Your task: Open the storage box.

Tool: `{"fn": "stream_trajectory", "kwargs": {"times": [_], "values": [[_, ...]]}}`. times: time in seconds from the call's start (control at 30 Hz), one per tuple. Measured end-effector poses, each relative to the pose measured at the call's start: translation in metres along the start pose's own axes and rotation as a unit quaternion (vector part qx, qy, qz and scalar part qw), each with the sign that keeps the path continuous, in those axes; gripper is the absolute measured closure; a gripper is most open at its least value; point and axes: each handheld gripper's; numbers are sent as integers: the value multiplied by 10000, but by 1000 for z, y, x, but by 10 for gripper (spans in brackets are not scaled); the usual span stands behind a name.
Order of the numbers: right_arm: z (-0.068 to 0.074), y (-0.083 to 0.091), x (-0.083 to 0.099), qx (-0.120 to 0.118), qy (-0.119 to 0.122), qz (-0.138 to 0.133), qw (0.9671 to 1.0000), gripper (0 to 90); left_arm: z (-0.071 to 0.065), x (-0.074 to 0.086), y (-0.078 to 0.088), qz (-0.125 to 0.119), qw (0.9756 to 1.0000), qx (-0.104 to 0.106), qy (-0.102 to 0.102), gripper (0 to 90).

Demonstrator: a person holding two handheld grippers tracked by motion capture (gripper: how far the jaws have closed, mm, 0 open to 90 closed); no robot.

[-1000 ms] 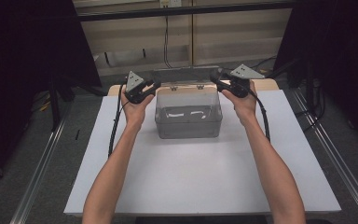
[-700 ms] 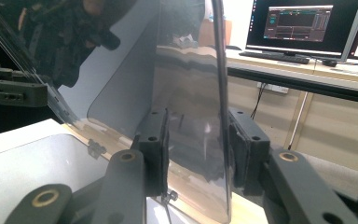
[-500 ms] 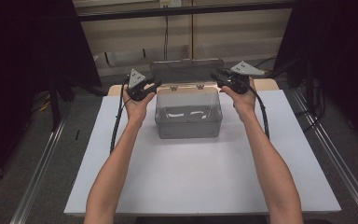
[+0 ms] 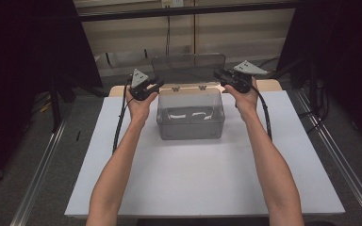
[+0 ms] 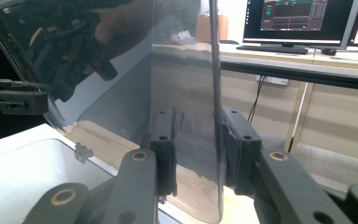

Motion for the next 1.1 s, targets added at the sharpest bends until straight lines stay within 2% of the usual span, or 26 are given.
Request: {"fn": "stream_trajectory", "kwargs": {"times": [0.27, 0.4, 0.5, 0.57, 0.6, 0.87, 1.1], "values": [[-4, -4, 12, 101, -255, 49, 9996, 710, 3, 2, -4, -17, 10000, -28, -16, 725], [-6, -5, 18, 125, -298, 101, 9994, 707, 3, 2, -5, -25, 10000, -55, -20, 734], [-6, -6, 22, 147, -302, 147, 9993, 707, 3, 2, -6, 3, 10000, -83, -9, 741], [-7, -7, 24, 157, -274, 179, 9993, 707, 3, 1, -6, 52, 9999, -84, -77, 741], [-7, -7, 24, 174, -284, 180, 9993, 706, 3, 1, -7, 32, 10000, -69, 38, 742], [-8, -10, 33, 169, -168, 445, 9987, 705, 5, 3, -9, 21, 10000, -97, -3, 742], [-8, -12, 34, 182, -124, 513, 9984, 704, 6, 8, -11, 45, 9998, -127, 110, 735]]}}
Point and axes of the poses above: each handheld gripper's, and its own axes: y roughly backward along the jaws, x roughly out of its underside, z roughly to its left, and after that the axes turned 15 degrees about -z, right-handed
